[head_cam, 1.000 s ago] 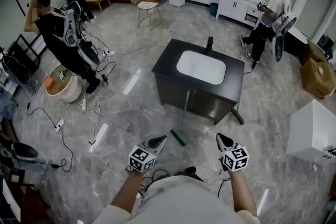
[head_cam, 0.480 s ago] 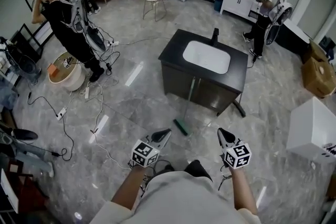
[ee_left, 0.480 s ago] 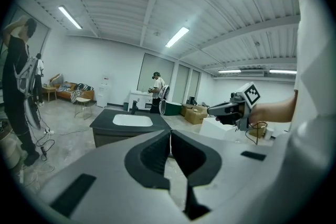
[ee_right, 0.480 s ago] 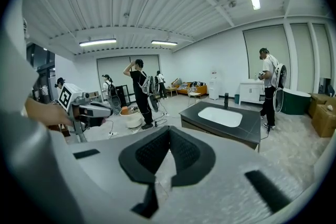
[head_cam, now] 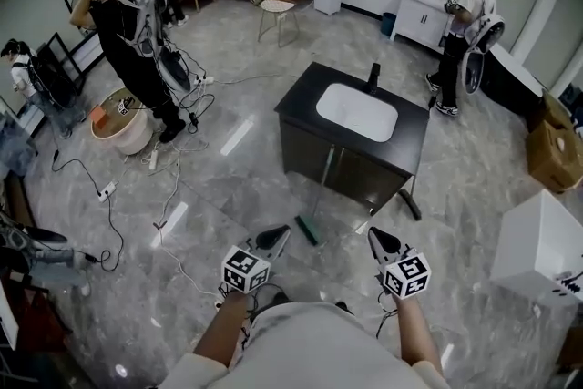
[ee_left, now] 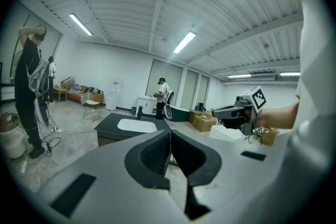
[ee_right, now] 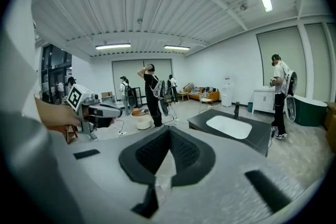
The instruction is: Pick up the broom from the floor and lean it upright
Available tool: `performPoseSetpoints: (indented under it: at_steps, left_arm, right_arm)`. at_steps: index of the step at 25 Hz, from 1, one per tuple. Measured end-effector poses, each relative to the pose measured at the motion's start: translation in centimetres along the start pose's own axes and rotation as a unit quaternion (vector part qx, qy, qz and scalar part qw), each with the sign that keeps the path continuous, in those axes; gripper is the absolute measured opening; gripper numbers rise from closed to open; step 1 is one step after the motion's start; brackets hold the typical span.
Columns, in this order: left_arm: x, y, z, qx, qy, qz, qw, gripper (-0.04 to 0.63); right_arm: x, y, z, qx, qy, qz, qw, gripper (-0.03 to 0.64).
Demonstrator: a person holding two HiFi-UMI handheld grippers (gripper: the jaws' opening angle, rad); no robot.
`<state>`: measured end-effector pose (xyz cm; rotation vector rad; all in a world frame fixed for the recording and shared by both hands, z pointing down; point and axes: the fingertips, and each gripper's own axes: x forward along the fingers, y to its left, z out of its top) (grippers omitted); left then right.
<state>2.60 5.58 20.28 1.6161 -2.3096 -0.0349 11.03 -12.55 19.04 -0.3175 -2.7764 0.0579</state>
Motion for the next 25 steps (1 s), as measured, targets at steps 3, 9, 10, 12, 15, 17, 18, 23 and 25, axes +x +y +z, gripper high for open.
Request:
performPoseSetpoints:
  at_steps: [3, 9, 10, 12, 15, 17, 18, 23, 25]
  left_arm:
    - [1.0, -1.0, -0.4, 0.01, -0.002, 0.007, 0.9999, 0.011]
    - [1.9, -2.3, -1.7, 0.015, 0.018, 0.013, 0.9996, 0.011]
    - [1.9, -2.4, -1.9, 0.011, 0.02, 0.016, 0.9996, 0.011]
    - [1.9, -2.7, -2.1, 0.006, 0.022, 0.019, 0.9996, 0.011]
    - [2.1, -3.0, -2.0, 0.008, 0.022, 0.023, 0.9995, 0.011]
    - [2.3, -3.3, -2.0, 0.007, 0.02, 0.024, 0.9995, 0.011]
    - [2.4, -3.5, -2.0, 0.006, 0.019, 0.025, 0.9995, 0.011]
    - [2.8, -4.6, -1.9, 0.009, 0.016, 0.022, 0.9996, 0.011]
    - [2.9, -4.9, -1.9, 0.008, 0.015, 0.02, 0.9997, 0.011]
  right_arm:
    - [-1.2, -0.6, 0.5, -0.017, -0.009, 0.017, 1.0, 0.002]
    - [-2.6, -2.4, -0.4, -0.017, -0.005, 0.027, 0.999, 0.002]
    - [-2.6, -2.7, -0.6, -0.015, -0.003, 0.027, 1.0, 0.002]
    - [-2.8, -2.9, -0.8, -0.016, 0.0, 0.029, 0.999, 0.002]
    - [-3.1, -3.1, -0.7, -0.018, -0.003, 0.032, 0.999, 0.002]
    - [-3.3, -3.4, -0.8, -0.016, -0.005, 0.032, 0.999, 0.002]
    - [-3.5, -3.5, -1.0, -0.015, -0.006, 0.032, 0.999, 0.002]
    - [-4.1, -3.9, -1.6, -0.017, -0.007, 0.032, 0.999, 0.002]
    - [-4.4, -4.0, -1.8, -0.016, -0.007, 0.031, 0.999, 0.002]
